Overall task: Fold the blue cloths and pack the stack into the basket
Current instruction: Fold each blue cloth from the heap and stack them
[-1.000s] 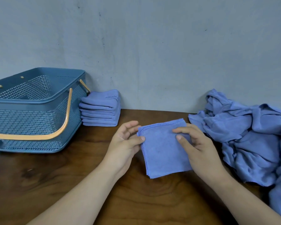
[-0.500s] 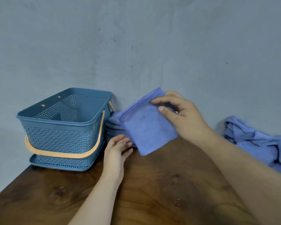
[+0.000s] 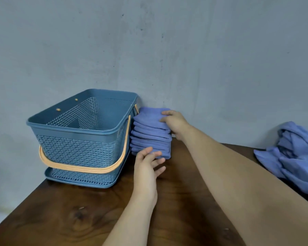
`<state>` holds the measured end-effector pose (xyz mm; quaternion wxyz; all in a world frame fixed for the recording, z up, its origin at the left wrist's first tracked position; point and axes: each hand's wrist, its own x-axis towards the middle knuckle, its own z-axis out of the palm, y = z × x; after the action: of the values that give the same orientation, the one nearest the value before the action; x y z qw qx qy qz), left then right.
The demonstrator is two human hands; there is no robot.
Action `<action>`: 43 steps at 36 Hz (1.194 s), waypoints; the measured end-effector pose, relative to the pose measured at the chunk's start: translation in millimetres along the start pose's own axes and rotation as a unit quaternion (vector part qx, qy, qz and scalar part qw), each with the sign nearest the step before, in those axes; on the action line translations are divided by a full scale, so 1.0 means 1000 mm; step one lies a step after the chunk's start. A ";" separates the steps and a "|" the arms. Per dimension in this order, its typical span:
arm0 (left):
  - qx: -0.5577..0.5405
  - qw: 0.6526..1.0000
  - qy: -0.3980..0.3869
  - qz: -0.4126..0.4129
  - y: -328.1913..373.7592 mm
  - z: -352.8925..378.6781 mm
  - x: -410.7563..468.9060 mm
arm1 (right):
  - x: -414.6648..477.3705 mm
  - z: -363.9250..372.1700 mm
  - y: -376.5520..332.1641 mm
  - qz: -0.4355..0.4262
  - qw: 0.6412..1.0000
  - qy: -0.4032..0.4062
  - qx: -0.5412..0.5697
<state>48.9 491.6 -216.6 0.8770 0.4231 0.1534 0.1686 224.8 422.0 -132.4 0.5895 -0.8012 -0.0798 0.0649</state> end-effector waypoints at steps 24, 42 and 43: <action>0.079 0.996 -0.041 0.020 -0.003 0.006 -0.008 | -0.011 -0.025 -0.009 -0.085 0.978 0.049 -0.183; 0.370 0.889 -0.239 0.129 -0.017 0.027 -0.060 | -0.283 -0.204 0.123 -0.146 0.952 0.122 -0.239; 0.389 0.876 -0.250 0.140 -0.018 0.029 -0.064 | -0.287 -0.214 0.129 -0.154 0.948 0.138 -0.242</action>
<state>6.8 434.1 -205.7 0.6181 0.7751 -0.0789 0.1050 -6.7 126.2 -189.4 0.3864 -0.8986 -0.1338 -0.1593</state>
